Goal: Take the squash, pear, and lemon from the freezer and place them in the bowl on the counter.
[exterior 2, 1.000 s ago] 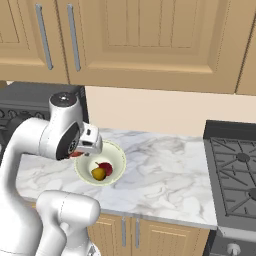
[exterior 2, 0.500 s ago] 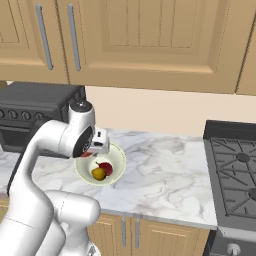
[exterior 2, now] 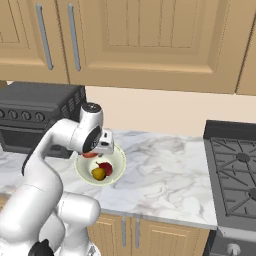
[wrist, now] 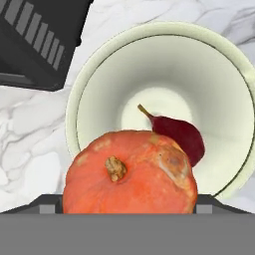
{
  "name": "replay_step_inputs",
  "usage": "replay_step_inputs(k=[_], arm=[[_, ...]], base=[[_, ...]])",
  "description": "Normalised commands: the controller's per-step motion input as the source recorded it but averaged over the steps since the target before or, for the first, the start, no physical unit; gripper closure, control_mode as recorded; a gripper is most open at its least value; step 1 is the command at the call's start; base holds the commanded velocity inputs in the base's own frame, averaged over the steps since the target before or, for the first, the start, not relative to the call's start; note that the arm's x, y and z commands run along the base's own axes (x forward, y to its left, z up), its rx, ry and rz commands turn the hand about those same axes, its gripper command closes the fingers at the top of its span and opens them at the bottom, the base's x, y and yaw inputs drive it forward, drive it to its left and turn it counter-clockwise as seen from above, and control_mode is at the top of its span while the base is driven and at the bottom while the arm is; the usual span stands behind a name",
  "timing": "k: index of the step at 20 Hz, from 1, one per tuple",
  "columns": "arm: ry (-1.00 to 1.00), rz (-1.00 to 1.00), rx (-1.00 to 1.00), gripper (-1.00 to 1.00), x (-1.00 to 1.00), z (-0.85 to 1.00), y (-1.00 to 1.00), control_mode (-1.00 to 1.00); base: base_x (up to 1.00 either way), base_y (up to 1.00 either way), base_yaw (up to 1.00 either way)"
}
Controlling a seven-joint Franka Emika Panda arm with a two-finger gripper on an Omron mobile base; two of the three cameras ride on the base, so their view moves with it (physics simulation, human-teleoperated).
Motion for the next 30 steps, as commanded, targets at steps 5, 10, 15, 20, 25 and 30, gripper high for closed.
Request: replay_step_inputs(k=[5,10,15,20,25,30], arm=[[0.1,0.0,0.0,1.0,0.52,-0.25,0.0,-1.0],[0.01,0.0,0.0,1.0,0.47,-0.41,0.0,-1.0],[0.0,0.0,0.0,1.0,0.43,-0.45,0.0,-1.0],[0.0,0.0,0.0,1.0,0.46,-0.33,0.0,-1.0],[0.0,0.0,0.01,1.0,0.39,-0.31,0.0,-1.0],[0.0,0.0,0.01,1.0,0.13,-0.14,0.0,-1.0]], base=[[0.0,0.0,0.0],[0.0,0.0,0.0],[0.0,0.0,0.0],[0.0,0.0,0.0],[0.0,0.0,0.0],[0.0,0.0,0.0]])
